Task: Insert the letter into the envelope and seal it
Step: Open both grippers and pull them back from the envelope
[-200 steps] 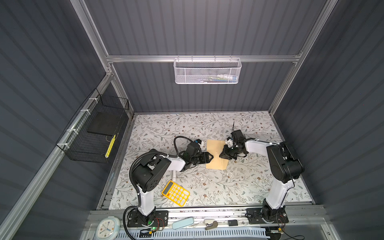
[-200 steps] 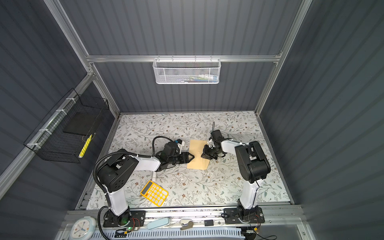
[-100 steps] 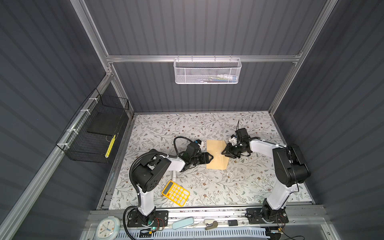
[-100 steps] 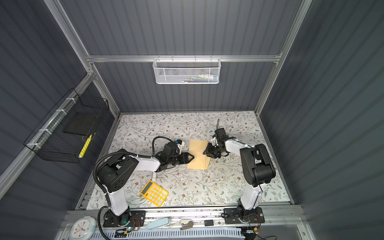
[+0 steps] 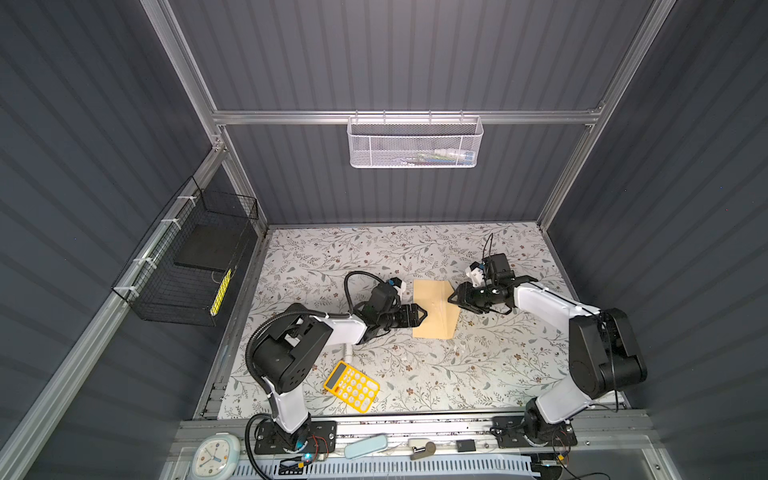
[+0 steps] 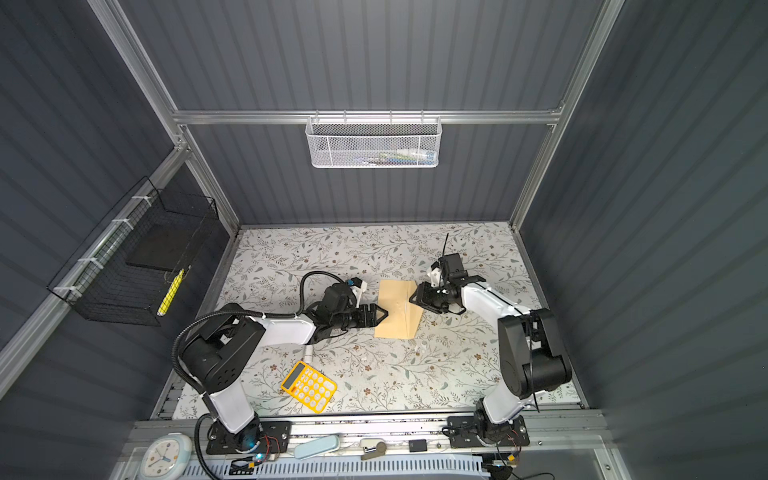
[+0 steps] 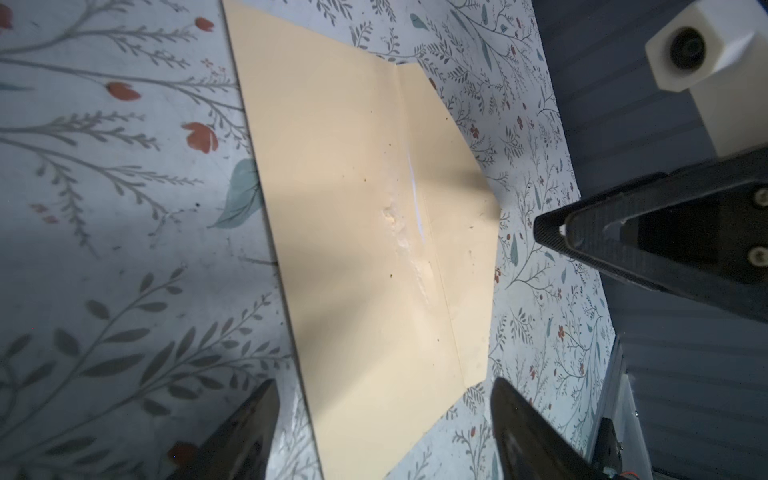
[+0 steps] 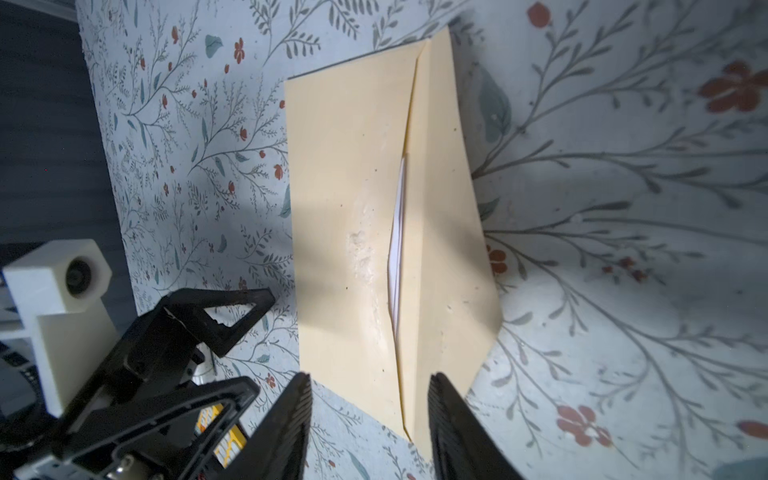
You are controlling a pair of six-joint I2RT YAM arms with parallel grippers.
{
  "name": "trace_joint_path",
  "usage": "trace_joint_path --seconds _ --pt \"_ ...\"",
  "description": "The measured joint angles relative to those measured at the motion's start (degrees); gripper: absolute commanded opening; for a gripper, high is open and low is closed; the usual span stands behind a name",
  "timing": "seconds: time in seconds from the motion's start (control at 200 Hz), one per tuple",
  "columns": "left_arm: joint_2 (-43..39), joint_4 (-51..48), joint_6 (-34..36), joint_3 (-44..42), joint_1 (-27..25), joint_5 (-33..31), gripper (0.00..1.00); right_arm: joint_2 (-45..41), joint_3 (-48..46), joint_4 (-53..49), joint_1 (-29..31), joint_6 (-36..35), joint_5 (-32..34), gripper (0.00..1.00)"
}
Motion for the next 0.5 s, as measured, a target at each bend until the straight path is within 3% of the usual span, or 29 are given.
trace_joint_path --seconds 0.125,0.36,0.5 --pt "-4.96 -6.51 2.64 1.79 0.00 -2.78 0.87 -6.08 -3.43 1.44 -0.20 -1.27 -0.24 0.77" --pt "-17.25 -20.59 8.87 6.14 0.00 -11.56 0.95 -21.18 -8.68 4.07 -0.22 -4.13 0.55 0.98" --pt "-23.67 -29.05 11.54 7.72 0.00 -17.11 0.98 -27.85 -9.73 5.22 -0.22 -5.53 1.09 0.99"
